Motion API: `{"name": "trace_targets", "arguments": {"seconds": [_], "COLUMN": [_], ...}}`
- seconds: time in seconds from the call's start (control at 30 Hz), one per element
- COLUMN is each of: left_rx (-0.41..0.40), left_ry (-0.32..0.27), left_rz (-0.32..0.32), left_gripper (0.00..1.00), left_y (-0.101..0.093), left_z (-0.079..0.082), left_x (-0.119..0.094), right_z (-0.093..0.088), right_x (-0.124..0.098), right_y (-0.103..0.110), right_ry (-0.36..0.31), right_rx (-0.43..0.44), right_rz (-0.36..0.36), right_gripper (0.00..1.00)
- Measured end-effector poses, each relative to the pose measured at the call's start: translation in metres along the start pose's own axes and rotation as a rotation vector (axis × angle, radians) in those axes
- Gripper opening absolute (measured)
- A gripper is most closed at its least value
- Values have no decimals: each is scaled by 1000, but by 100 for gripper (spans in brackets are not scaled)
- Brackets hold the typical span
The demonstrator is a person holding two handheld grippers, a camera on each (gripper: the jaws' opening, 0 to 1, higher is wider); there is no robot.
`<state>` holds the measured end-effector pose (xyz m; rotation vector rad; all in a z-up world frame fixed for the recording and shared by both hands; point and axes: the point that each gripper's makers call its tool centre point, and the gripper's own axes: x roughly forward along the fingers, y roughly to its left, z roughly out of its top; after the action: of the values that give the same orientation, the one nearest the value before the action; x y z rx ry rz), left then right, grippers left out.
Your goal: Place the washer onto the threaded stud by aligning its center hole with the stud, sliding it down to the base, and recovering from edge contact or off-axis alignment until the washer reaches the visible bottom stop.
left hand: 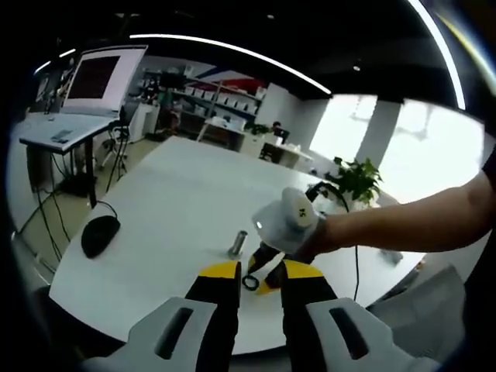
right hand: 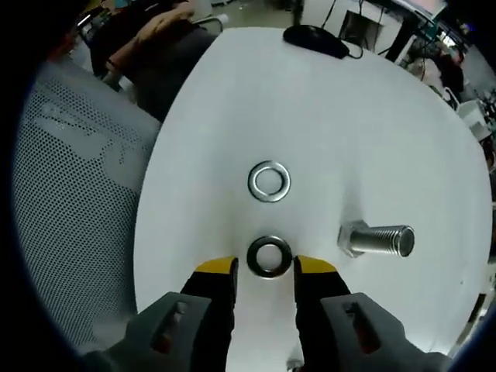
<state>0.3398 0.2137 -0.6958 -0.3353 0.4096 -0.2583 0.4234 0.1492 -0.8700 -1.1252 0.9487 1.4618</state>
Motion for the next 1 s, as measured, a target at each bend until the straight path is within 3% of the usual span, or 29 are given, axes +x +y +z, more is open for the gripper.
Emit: {"name": "trace_targets", "arguments": {"seconds": [0.1,0.43,0.83,1.0], "left_rx": [0,1,-3,-7], "left_ry": [4,1,-6,-11], "left_rz": [-2,-3,-5,-5], "left_gripper": [18,18,18,18], "left_y": [0,0,0,0], "left_z": [-1,0,1,2], "left_x": [0,0,0,-1], "right_z": [2,1,15,22], "right_x": [0,-3,-39,-57], "right_y": [0,0,-4,-17], "right_ry": [-17,-16,-17,-19], "right_rx": [-15,-16,-72,-89], "right_rz": [-1,-11,17,2], "right_gripper": [26,22,22,22]}}
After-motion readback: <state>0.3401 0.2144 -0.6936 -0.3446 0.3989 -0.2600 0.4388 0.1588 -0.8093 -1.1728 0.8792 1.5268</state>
